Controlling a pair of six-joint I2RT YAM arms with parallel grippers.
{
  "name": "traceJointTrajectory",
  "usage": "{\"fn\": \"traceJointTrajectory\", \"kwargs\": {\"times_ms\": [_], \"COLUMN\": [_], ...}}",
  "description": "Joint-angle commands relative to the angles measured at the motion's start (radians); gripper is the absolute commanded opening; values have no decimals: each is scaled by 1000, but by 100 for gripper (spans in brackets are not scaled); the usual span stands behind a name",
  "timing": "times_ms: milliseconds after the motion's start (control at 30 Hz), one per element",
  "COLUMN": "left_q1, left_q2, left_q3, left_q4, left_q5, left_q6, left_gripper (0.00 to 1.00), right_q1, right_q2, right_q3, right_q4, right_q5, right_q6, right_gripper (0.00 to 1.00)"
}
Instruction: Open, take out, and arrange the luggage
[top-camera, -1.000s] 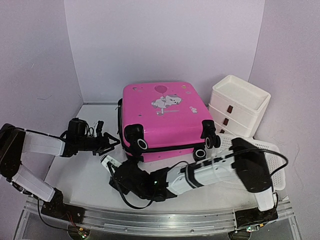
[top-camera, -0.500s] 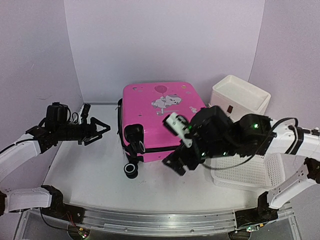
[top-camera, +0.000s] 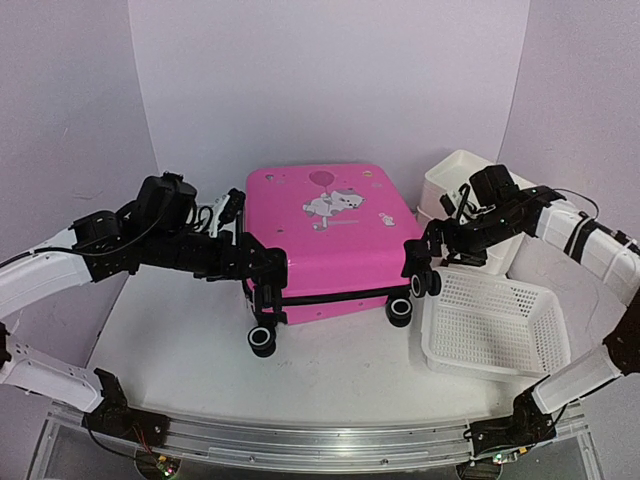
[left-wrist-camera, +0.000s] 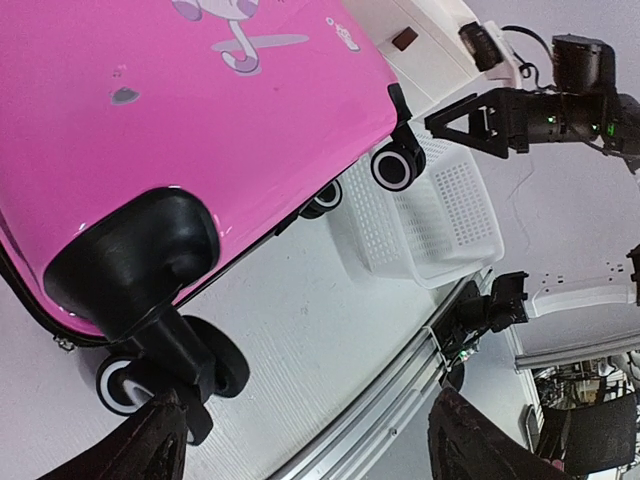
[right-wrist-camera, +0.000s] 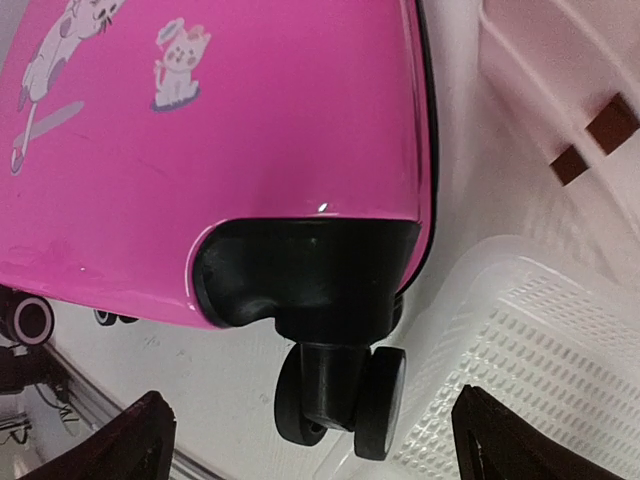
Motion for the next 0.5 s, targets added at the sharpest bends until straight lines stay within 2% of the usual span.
{"fn": "traceJointTrajectory", "kwargs": {"times_ms": [0, 100, 167, 300, 400, 467], "left_q1": [-53, -67, -78, -92, -92, -91], "left_q2": [52, 97, 116, 92, 21, -4], "left_q3": [92, 75, 64, 51, 59, 91], "left_q4": [-44, -49, -58, -64, -111, -197], "left_q5": [-114, -109, -108, -72, -88, -129], "left_q6": [28, 19, 13, 5, 0, 4], "left_gripper": [83, 81, 78, 75, 76, 75], "right_q1": [-28, -28, -28, -8, 104, 218], "right_q2": [62, 85, 98, 142, 121, 100], "right_q3": [-30, -60, -81, -104, -140, -154], "right_q4": [63, 124, 172, 265, 353, 386], "right_q5": [-247, -311, -332, -394, -325, -158], "right_q6": [-12, -56, -67, 12, 91, 155], "right_gripper": [98, 97, 90, 58, 52, 48]}}
